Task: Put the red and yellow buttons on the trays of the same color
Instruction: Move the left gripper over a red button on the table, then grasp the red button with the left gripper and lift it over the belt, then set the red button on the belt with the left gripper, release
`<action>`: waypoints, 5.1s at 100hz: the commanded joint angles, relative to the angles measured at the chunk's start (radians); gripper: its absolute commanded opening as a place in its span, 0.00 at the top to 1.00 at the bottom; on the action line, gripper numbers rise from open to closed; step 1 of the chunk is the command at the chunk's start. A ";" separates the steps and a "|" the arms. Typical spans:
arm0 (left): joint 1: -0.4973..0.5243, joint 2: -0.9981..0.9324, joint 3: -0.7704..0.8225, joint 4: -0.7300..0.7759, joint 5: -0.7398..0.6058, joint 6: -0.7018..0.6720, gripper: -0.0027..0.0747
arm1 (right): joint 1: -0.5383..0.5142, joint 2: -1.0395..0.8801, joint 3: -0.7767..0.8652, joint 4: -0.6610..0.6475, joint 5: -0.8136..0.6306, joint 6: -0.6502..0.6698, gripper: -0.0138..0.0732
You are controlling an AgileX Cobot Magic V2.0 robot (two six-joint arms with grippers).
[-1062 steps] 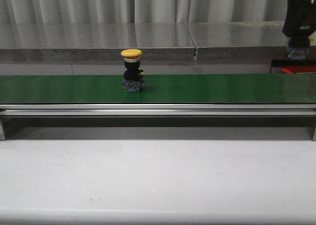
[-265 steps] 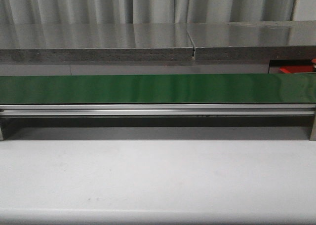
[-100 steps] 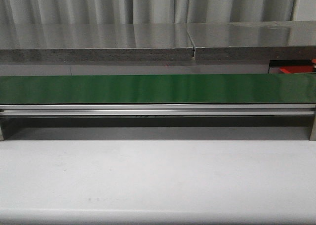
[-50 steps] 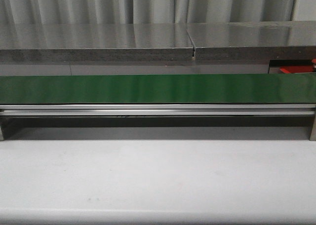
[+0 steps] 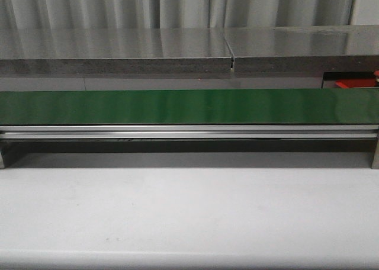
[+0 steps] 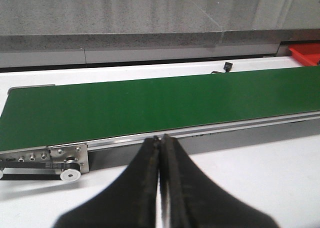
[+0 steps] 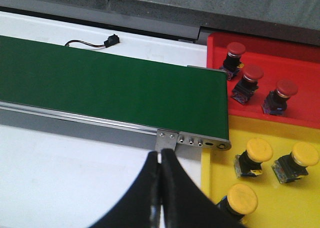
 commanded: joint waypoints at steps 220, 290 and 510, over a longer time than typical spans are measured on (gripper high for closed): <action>0.462 1.657 -1.345 0.297 0.135 -0.240 0.14 | 0.004 0.000 -0.024 0.010 -0.059 -0.009 0.98; 0.480 1.818 -1.417 0.299 0.089 -0.211 0.14 | 0.004 0.000 -0.024 0.010 -0.058 -0.009 0.98; 0.287 1.445 -1.045 0.206 0.140 -0.179 0.99 | 0.004 0.000 -0.024 0.010 -0.058 -0.009 0.98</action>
